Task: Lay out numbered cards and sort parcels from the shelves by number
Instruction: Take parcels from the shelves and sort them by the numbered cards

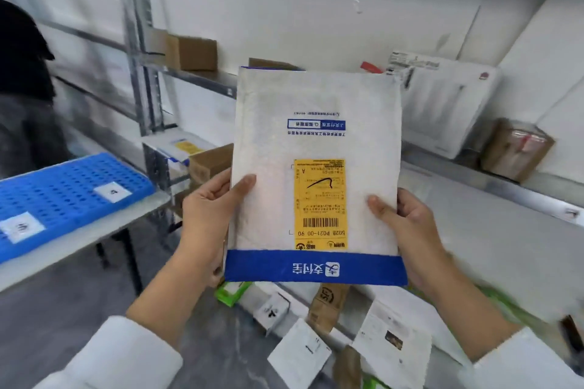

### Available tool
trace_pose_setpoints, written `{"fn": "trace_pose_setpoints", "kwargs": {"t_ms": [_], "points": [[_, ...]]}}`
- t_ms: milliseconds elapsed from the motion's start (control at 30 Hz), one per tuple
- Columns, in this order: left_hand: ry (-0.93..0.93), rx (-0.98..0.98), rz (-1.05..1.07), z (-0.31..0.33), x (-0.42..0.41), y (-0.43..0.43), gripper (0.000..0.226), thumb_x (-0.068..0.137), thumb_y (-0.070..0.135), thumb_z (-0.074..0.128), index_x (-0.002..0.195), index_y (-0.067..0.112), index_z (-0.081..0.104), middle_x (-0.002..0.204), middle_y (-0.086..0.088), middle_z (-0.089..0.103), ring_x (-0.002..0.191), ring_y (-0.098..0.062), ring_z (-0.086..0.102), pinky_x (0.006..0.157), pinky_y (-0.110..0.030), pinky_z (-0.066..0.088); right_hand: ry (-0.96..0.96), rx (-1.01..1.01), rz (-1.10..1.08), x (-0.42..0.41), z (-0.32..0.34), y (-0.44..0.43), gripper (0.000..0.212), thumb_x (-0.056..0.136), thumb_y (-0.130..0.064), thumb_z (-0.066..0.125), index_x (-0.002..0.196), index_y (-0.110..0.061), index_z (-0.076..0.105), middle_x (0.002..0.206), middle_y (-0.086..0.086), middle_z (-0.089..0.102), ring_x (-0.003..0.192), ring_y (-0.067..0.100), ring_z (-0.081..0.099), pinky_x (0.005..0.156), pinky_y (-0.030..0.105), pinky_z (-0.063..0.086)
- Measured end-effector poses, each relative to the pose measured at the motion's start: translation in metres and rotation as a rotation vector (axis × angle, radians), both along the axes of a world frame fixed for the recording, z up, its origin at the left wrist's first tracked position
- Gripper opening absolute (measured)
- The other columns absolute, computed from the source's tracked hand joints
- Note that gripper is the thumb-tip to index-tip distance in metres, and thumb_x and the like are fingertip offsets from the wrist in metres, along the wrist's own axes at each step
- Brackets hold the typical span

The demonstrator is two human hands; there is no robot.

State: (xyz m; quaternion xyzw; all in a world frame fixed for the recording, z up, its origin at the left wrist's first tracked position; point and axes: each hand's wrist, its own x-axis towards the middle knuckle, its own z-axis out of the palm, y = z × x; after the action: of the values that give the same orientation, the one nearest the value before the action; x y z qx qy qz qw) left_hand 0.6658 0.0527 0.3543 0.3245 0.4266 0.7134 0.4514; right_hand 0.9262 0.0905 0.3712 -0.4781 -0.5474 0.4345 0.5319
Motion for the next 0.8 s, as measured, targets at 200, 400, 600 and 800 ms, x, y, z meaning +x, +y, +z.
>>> {"fn": "trace_pose_setpoints", "kwargs": {"t_ms": [200, 400, 600, 800], "points": [[-0.008, -0.087, 0.280, -0.023, -0.103, -0.050, 0.034, 0.080, 0.022, 0.076, 0.114, 0.018, 0.070, 0.106, 0.000, 0.074, 0.099, -0.021, 0.070, 0.090, -0.041, 0.055, 0.011, -0.082, 0.270, -0.129, -0.032, 0.022, 0.020, 0.086, -0.024, 0.069, 0.105, -0.021, 0.067, 0.099, 0.001, 0.075, 0.094, 0.026, 0.071, 0.086, 0.054, 0.054], [-0.002, -0.157, 0.536, -0.034, -0.189, -0.078, 0.028, 0.080, 0.026, 0.076, 0.107, 0.021, 0.072, 0.103, 0.001, 0.075, 0.096, -0.023, 0.071, 0.085, -0.042, 0.057, -0.009, -0.134, 0.503, -0.252, -0.053, 0.049, 0.023, 0.086, -0.024, 0.070, 0.109, -0.021, 0.066, 0.101, 0.002, 0.075, 0.093, 0.026, 0.071, 0.086, 0.054, 0.054], [-0.036, -0.231, 0.759, -0.044, -0.273, -0.078, 0.020, 0.077, 0.027, 0.078, 0.096, 0.026, 0.073, 0.096, 0.004, 0.076, 0.095, -0.023, 0.071, 0.087, -0.042, 0.057, -0.042, -0.204, 0.670, -0.372, -0.071, 0.079, 0.018, 0.086, -0.029, 0.069, 0.103, -0.023, 0.067, 0.095, -0.001, 0.075, 0.092, 0.025, 0.070, 0.074, 0.043, 0.056], [-0.033, -0.264, 0.884, -0.055, -0.349, -0.047, 0.025, 0.079, 0.024, 0.076, 0.104, 0.021, 0.072, 0.096, 0.003, 0.076, 0.092, -0.021, 0.071, 0.082, -0.036, 0.058, -0.080, -0.223, 0.769, -0.474, -0.091, 0.122, 0.022, 0.088, -0.031, 0.067, 0.107, -0.021, 0.063, 0.099, -0.001, 0.072, 0.095, 0.023, 0.067, 0.081, 0.045, 0.055]]}}
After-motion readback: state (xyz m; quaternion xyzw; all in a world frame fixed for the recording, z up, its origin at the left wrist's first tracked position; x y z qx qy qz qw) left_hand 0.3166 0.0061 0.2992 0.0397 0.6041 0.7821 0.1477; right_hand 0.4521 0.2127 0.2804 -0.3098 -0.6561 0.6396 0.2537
